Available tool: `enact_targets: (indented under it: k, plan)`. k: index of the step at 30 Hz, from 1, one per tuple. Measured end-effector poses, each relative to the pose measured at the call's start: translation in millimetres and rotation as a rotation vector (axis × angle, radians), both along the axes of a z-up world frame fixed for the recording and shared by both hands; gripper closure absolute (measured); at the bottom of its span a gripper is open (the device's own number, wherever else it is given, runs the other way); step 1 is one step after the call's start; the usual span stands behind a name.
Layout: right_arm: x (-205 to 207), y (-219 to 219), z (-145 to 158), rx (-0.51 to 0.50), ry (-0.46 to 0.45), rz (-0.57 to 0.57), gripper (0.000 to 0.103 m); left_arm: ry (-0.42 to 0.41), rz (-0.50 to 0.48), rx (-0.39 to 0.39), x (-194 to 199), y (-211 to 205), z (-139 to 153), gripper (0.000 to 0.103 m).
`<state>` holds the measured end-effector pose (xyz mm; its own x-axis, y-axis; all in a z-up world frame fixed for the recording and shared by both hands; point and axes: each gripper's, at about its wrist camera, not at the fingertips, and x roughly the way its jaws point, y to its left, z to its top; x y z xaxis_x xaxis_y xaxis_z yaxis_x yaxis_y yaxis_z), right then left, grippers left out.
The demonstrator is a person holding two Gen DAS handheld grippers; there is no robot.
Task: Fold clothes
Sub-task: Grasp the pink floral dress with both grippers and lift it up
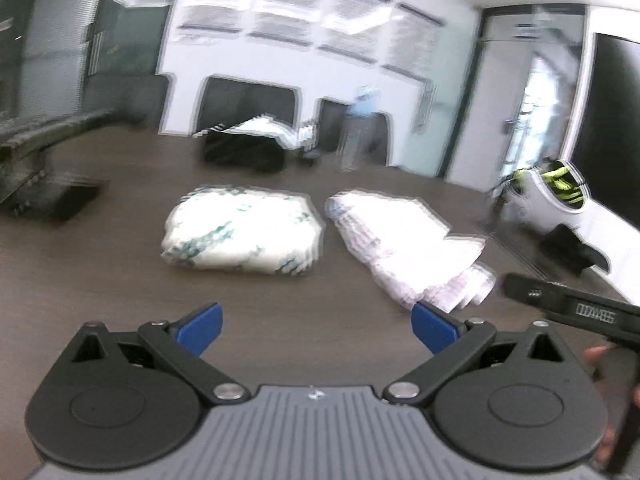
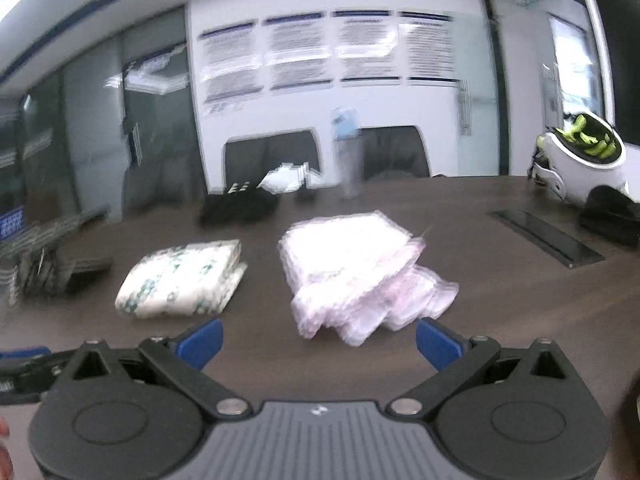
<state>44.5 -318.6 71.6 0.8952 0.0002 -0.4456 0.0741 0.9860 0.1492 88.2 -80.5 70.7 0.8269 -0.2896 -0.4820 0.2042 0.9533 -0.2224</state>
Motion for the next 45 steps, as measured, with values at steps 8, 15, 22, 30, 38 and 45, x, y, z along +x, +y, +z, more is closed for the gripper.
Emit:
enact_targets:
  k: [8,15,22,30,38,45]
  plan:
    - [142,-88,-14,0.126,0.155,-0.122,0.026,0.107,-0.021,0.053,132,-104,-5,0.0]
    - [179,-92,-45,0.171,0.285,-0.073,0.1,0.281,-0.024,0.073,157,-124,-38,0.091]
    - [150,-77,-15,0.243,0.212,0.032,0.102,0.309,-0.042,-0.077,145,-86,-34,0.102]
    - [37,-10,126,0.164,-0.133,0.237,0.102,-0.074,-0.17,-0.285,34,-3,103,0.103]
    - [-79,63,254,0.057,-0.454,0.412,0.102,-0.45,-0.182,-0.245,-98,64,234,0.103]
    - [-3,119,290,-0.083,-0.38,0.317,0.102,-0.418,0.031,-0.137,-30,82,263,0.103]
